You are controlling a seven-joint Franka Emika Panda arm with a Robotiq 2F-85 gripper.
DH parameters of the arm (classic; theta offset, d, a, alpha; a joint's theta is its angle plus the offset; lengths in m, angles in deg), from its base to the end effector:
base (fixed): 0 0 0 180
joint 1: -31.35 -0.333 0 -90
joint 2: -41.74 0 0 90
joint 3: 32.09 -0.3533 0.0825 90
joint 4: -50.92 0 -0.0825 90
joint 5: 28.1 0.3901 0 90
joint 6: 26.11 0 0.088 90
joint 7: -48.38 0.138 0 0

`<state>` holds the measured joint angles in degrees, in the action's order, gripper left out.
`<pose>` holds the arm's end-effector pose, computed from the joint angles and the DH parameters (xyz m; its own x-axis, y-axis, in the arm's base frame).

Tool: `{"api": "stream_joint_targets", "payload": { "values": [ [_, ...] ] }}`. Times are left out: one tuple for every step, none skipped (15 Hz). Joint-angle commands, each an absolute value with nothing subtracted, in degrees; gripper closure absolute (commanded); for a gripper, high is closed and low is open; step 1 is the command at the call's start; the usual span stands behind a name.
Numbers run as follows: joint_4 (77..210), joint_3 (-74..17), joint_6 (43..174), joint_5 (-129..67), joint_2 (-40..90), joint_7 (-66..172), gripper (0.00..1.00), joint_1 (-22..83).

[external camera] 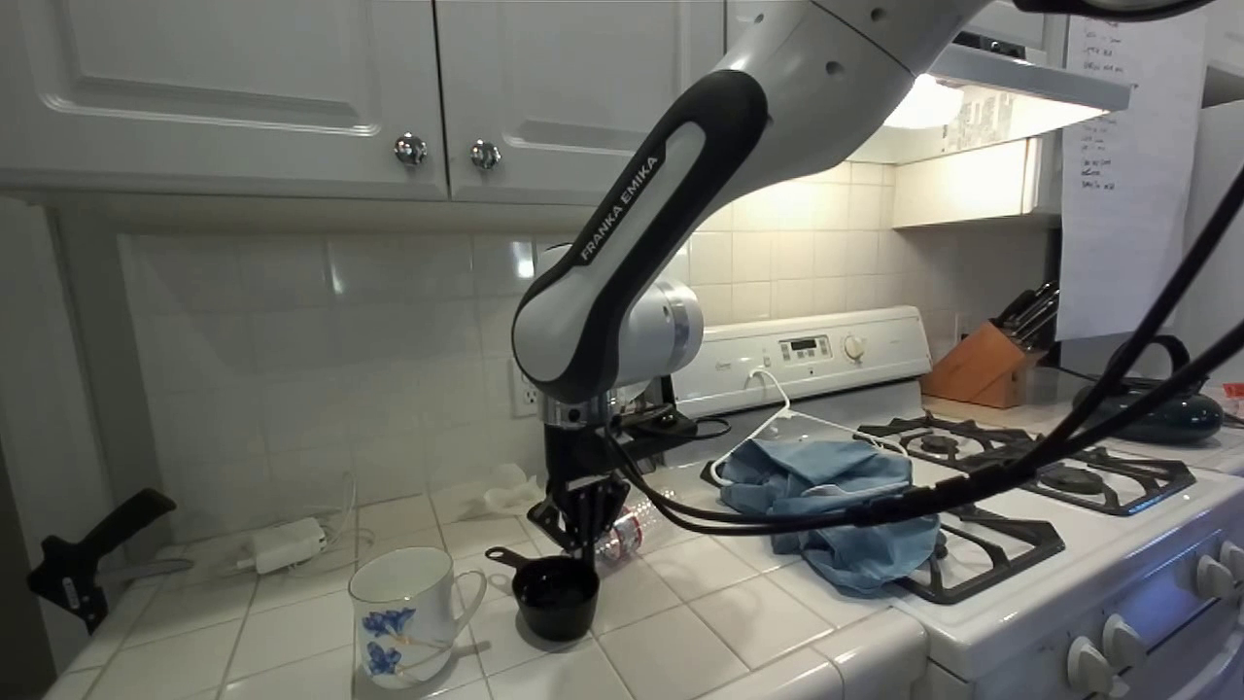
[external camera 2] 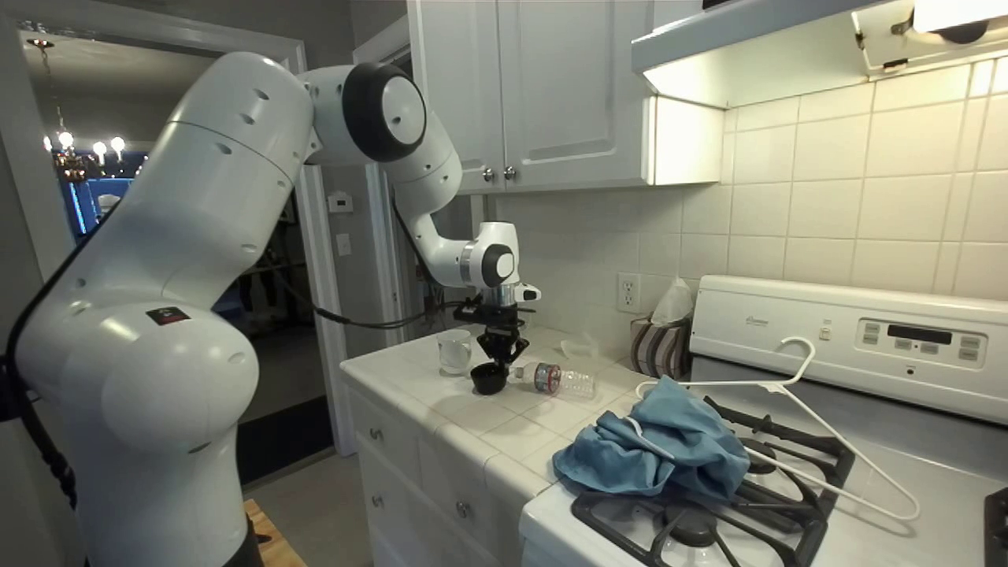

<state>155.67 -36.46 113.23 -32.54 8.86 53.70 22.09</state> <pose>0.6594 0.1545 0.2180 0.9814 0.1891 0.0329 0.1889 -0.9820 0.0079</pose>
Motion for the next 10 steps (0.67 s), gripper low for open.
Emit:
{"api": "stream_joint_targets", "payload": {
  "values": [
    [154.25, -37.93, 111.98, -29.91, 8.02, 50.49, 0.99, 23.63],
    [154.29, -38.26, 111.99, -29.30, 8.08, 49.63, 0.99, 24.07],
    [154.28, -38.56, 111.94, -28.63, 8.10, 48.89, 0.99, 24.50],
    [154.25, -38.84, 111.76, -28.10, 8.12, 48.27, 0.99, 24.85],
    [154.22, -39.05, 111.64, -27.59, 8.12, 47.69, 0.99, 25.17],
    [154.20, -39.25, 111.47, -27.13, 8.16, 47.14, 0.99, 25.50],
    [154.13, -39.42, 111.28, -26.75, 8.14, 46.74, 0.99, 25.76],
    [153.97, -39.61, 110.76, -26.32, 8.11, 46.37, 0.99, 26.02],
    [153.96, -39.64, 110.56, -26.05, 8.15, 46.20, 0.99, 26.13],
    [153.92, -39.71, 110.30, -25.77, 8.24, 45.97, 0.99, 26.24]
  ]
}}
